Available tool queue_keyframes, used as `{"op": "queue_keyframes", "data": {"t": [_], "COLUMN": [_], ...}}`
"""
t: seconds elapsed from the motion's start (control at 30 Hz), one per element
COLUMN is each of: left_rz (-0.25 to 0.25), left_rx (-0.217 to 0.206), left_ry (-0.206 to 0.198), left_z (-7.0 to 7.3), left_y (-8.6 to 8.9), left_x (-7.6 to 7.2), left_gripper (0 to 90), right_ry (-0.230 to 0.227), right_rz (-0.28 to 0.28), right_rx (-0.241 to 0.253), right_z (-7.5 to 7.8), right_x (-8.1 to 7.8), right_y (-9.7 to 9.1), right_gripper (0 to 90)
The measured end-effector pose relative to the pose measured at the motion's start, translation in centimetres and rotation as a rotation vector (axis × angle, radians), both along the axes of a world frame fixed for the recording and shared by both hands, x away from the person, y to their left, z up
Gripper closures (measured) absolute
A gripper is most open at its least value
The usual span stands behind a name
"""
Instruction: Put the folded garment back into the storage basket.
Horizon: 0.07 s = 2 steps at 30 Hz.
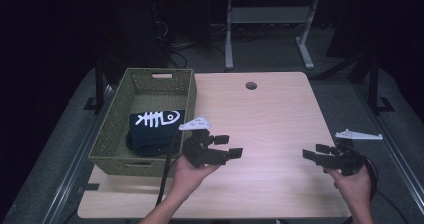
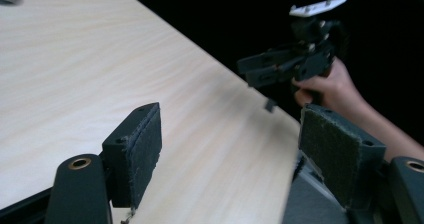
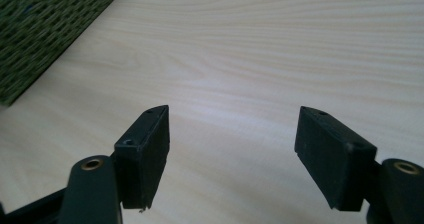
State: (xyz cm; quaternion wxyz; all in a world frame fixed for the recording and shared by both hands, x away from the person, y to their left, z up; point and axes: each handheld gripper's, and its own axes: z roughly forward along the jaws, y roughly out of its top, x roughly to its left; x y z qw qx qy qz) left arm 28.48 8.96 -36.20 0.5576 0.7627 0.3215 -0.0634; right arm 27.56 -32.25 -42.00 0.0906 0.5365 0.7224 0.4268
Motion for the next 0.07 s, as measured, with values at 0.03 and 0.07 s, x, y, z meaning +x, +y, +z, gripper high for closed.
{"op": "queue_keyframes", "data": {"t": [0.03, 0.07], "left_rz": [-0.017, -0.021], "left_rx": [-0.013, -0.013], "left_ry": [0.011, 0.005], "left_z": [-0.4, -0.6], "left_y": [-0.2, -0.3], "left_x": [-0.6, -1.0], "left_gripper": [25.4, 25.4], "right_ry": [-0.010, -0.031], "right_rz": [0.009, 0.015], "right_rx": [0.003, 0.006], "right_z": [-0.2, -0.4], "right_x": [-0.7, -1.8], "right_y": [0.1, 0.3], "right_gripper": [28.0, 28.0]}}
